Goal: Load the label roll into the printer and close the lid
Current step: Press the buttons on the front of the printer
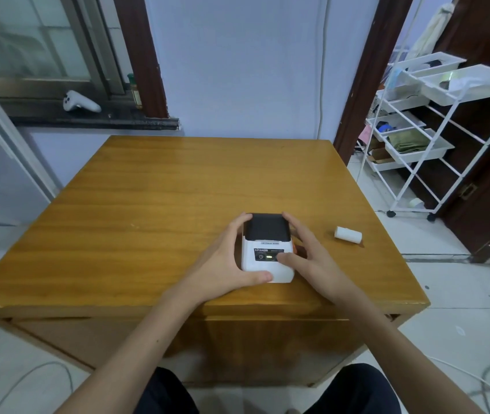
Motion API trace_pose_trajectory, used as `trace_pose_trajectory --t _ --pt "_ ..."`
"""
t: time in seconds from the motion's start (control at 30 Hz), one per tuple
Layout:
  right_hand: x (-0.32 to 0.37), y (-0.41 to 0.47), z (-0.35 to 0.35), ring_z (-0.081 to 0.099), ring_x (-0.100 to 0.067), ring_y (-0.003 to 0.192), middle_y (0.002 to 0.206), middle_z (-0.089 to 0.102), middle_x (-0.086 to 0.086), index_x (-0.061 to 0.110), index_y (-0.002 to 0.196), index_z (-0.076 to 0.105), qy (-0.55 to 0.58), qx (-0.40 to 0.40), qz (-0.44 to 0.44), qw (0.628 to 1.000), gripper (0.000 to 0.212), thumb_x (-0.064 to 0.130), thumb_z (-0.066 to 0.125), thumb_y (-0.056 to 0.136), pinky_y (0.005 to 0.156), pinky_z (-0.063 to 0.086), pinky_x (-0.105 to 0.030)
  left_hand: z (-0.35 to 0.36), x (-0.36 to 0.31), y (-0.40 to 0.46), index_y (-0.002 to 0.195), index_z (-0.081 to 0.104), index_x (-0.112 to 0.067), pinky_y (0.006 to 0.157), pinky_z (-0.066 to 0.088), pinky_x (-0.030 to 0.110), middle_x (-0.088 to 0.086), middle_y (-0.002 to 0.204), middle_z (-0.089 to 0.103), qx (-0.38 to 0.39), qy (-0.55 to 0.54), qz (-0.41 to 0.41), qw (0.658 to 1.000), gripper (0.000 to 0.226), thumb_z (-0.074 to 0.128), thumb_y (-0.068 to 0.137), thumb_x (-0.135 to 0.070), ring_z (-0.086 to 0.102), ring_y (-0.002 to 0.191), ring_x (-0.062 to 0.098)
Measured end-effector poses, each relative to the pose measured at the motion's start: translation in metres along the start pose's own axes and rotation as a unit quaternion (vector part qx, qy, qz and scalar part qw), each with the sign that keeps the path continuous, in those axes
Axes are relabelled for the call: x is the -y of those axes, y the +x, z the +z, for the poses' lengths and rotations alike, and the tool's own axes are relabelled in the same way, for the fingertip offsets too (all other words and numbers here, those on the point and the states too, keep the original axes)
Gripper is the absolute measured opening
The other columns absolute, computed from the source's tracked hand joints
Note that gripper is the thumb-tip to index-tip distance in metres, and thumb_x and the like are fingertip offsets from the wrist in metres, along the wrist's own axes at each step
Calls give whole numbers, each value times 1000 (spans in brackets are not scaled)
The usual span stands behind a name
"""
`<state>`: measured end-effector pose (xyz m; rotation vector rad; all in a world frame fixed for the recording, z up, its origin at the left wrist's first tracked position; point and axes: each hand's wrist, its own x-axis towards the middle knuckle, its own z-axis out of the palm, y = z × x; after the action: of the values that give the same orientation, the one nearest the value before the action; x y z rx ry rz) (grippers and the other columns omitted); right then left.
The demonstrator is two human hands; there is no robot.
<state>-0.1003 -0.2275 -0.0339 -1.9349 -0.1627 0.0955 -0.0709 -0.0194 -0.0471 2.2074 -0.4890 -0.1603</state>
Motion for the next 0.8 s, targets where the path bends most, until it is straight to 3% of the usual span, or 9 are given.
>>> trace_pose_trajectory --t 0.1,0.17,0.23,0.33,0.5,0.6,0.8 --pt "1 6 -1 35 27 117 144 37 10 30 150 27 -3 20 -5 1000 74 18 61 87 88 37 2 0 -1 -1 143 7 -55 98 38 28 -16 145 37 1 -7 -4 1000 112 83 60 -60 39 128 4" --pt "-2 8 -3 35 33 109 144 36 10 28 151 26 -12 30 -8 999 71 11 60 92 84 35 5 0 -1 -1 144 6 -55 99 37 29 -15 145 38 -1 -12 -6 1000 114 83 60 -60 38 129 2" --pt "-4 7 -3 37 25 119 146 37 14 31 151 27 -21 25 -17 999 69 21 60 91 92 38 -3 -1 -2 -1 144 6 -54 99 36 27 -14 146 38 0 -15 -7 1000 115 83 60 -60 37 128 1" --pt "-8 4 -4 39 3 135 152 40 15 37 150 34 -12 -8 -27 1000 58 30 54 96 109 38 -25 0 -4 -2 145 6 -53 98 36 27 -12 148 37 5 -15 -9 1000 115 82 60 -61 37 128 3" --pt "-8 4 -5 49 -12 133 149 49 5 44 145 41 6 -42 0 999 49 31 52 99 112 40 -37 0 -4 -2 145 8 -52 103 37 32 -12 150 36 -1 -15 -13 1000 115 80 57 -64 37 133 7" --pt "-10 5 -4 50 -11 132 148 50 6 45 144 42 10 -42 1 999 49 30 53 98 111 41 -39 0 -4 -2 146 9 -51 100 36 29 -11 149 38 -5 -13 -13 1000 113 82 60 -61 38 130 5" --pt "-10 6 -4 50 -9 130 147 51 5 43 144 43 17 -45 0 999 49 29 53 99 108 42 -31 -1 -4 -2 146 10 -50 99 37 29 -11 149 38 -6 -10 -12 1000 111 82 62 -59 38 128 4"
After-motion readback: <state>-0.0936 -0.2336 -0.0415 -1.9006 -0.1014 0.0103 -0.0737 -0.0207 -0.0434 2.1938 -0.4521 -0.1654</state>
